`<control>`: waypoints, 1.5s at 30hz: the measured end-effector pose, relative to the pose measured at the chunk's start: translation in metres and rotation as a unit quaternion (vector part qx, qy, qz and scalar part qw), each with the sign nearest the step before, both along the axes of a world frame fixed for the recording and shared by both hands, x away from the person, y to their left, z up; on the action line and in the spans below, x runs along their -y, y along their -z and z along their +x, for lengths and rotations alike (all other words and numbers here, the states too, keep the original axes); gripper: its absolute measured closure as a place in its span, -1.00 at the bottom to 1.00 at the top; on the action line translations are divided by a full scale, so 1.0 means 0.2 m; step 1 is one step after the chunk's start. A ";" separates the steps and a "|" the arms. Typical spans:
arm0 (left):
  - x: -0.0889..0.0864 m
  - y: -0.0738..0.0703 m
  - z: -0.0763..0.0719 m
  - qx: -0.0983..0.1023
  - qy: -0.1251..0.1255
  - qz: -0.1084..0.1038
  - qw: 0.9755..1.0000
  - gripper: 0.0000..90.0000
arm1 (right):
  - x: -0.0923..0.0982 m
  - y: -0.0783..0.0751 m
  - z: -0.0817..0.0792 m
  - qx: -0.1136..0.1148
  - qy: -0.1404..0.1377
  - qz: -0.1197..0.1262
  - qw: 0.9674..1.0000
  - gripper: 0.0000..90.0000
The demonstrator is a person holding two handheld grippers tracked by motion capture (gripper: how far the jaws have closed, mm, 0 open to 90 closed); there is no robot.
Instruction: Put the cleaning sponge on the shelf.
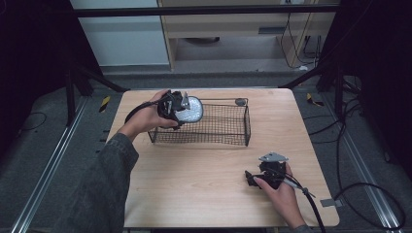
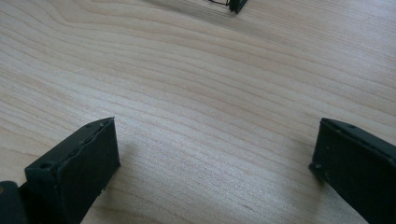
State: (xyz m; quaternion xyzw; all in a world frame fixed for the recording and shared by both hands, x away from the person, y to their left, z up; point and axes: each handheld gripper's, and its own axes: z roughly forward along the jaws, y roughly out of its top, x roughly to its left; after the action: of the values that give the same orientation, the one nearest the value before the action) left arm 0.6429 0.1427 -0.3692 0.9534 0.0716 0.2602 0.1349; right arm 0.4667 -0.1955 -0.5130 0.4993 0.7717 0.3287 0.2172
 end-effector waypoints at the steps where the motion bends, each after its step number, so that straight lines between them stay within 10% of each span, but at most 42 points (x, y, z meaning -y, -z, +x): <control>1: 0.00 0.00 0.00 0.000 0.000 0.000 1.000 -0.75 | 0.00 0.00 0.00 0.000 0.000 0.000 1.000 -0.98; 23: -0.04 0.03 0.04 -0.008 -0.005 0.003 1.000 -0.80 | 0.00 0.00 0.00 -0.001 0.001 0.001 1.000 -0.98; 45: -0.04 0.00 0.02 -0.027 -0.017 -0.039 0.999 -0.90 | 0.00 0.00 0.00 -0.001 0.002 0.002 1.000 -0.98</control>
State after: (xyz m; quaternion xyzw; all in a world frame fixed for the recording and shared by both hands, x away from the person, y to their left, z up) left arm 0.6469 0.1513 -0.3686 0.9527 0.1018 0.2339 0.1651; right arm 0.4665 -0.1951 -0.5131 0.5016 0.7704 0.3294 0.2155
